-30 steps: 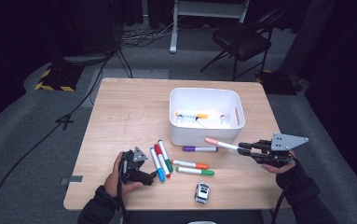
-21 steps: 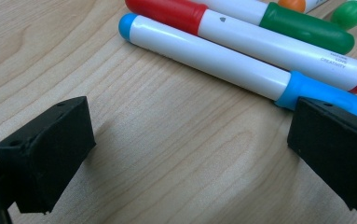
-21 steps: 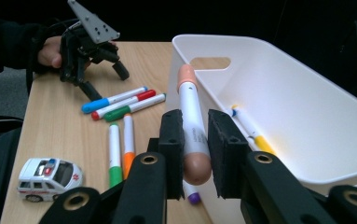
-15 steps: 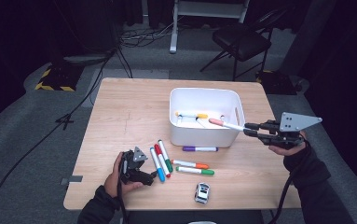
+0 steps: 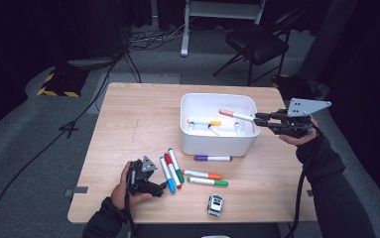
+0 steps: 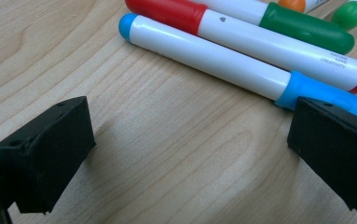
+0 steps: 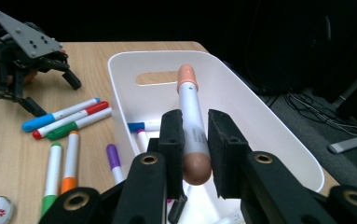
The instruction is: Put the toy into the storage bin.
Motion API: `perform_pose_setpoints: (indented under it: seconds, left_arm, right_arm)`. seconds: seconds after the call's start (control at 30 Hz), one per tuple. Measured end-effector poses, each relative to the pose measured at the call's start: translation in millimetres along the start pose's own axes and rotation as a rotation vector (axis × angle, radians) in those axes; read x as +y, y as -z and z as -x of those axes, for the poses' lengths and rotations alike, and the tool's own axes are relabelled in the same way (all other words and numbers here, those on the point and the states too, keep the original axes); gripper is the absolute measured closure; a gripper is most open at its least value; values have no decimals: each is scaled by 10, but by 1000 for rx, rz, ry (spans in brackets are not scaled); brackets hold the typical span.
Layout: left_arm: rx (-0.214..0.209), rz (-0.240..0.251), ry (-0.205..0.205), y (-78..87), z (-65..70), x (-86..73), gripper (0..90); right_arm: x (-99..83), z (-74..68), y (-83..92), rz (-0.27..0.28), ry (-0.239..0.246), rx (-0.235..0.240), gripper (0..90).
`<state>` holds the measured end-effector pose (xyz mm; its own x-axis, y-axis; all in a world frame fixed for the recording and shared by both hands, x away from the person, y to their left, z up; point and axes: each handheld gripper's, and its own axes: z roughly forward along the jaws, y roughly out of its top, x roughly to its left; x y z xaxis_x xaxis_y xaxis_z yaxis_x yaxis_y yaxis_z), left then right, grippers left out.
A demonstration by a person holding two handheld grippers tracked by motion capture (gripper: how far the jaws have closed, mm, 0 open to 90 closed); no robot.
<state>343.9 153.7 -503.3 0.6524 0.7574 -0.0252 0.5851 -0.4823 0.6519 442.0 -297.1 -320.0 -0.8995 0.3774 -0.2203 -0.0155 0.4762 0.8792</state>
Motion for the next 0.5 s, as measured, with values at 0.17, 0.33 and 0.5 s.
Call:
perform_pose_setpoints:
  seconds: [0.17,0.33,0.5]
  left_arm:
    - [2,5,-6,-3,-5,2,6]
    - [2,5,-6,-3,-5,2,6]
    - [2,5,-6,-3,-5,2,6]
  right_arm:
    - [1,122,-136,-47,-18,-2,767]
    - [-31,197,-237,-66,-39,-15,767]
    - [-76,247,-366,-101,-53,-20,767]
